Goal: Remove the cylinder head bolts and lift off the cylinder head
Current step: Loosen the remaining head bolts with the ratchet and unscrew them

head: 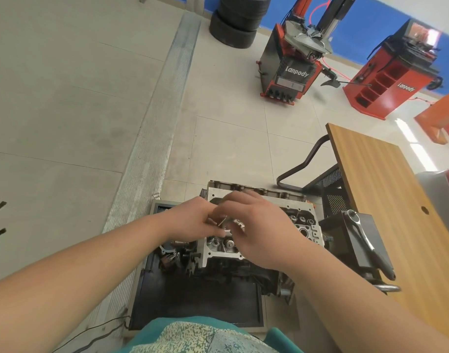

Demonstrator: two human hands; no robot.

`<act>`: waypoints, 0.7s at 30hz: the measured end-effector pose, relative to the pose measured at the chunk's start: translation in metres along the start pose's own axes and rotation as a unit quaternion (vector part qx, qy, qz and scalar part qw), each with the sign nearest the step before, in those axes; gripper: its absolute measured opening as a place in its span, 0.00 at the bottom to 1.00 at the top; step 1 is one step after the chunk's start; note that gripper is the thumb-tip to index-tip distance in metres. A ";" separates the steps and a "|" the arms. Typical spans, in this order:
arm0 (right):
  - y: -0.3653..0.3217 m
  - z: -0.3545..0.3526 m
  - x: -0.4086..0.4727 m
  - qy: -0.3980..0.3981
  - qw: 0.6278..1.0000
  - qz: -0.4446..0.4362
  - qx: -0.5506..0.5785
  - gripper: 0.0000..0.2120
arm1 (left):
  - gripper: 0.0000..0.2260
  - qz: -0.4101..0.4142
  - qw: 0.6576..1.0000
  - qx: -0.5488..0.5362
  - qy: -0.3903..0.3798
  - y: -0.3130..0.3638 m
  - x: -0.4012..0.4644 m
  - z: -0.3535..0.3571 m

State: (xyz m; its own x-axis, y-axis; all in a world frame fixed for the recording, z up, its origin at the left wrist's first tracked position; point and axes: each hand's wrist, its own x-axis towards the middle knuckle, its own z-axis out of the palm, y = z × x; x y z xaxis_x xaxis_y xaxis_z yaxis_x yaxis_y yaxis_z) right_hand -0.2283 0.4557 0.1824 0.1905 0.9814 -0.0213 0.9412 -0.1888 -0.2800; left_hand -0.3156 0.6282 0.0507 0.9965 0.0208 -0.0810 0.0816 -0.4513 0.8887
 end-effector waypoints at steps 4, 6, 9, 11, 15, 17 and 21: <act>-0.005 0.004 0.009 0.008 0.987 0.157 -0.039 0.16 | 0.07 0.006 0.999 0.010 0.037 0.006 0.003 0.005; -0.003 0.004 0.010 0.000 0.981 0.160 -0.113 0.15 | 0.10 0.014 0.999 0.012 0.037 0.006 0.002 0.005; 0.002 -0.001 0.007 -0.010 0.997 0.061 -0.043 0.08 | 0.10 0.038 0.999 0.020 0.022 0.005 -0.002 0.005; 0.003 -0.004 0.003 -0.038 0.999 0.010 0.021 0.14 | 0.05 0.027 0.999 0.028 0.026 0.005 -0.003 0.008; 0.003 0.004 0.008 0.003 0.989 0.148 0.026 0.11 | 0.09 -0.004 0.997 0.054 0.058 0.002 0.002 0.012; 0.006 0.008 0.008 0.007 0.983 0.181 -0.004 0.11 | 0.16 -0.016 0.995 0.094 0.035 -0.001 0.005 0.010; 0.007 0.004 0.000 0.031 0.989 0.132 0.052 0.05 | 0.14 -0.070 0.959 0.266 -0.073 -0.017 0.005 0.012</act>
State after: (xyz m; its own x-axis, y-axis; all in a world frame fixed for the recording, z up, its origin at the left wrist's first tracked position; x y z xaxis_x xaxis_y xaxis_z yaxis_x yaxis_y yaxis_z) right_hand -0.2226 0.4544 0.1764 0.4456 0.8939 -0.0489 0.8235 -0.4308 -0.3693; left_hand -0.3122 0.6256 0.0303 0.9603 0.0065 -0.2790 0.1545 -0.8448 0.5123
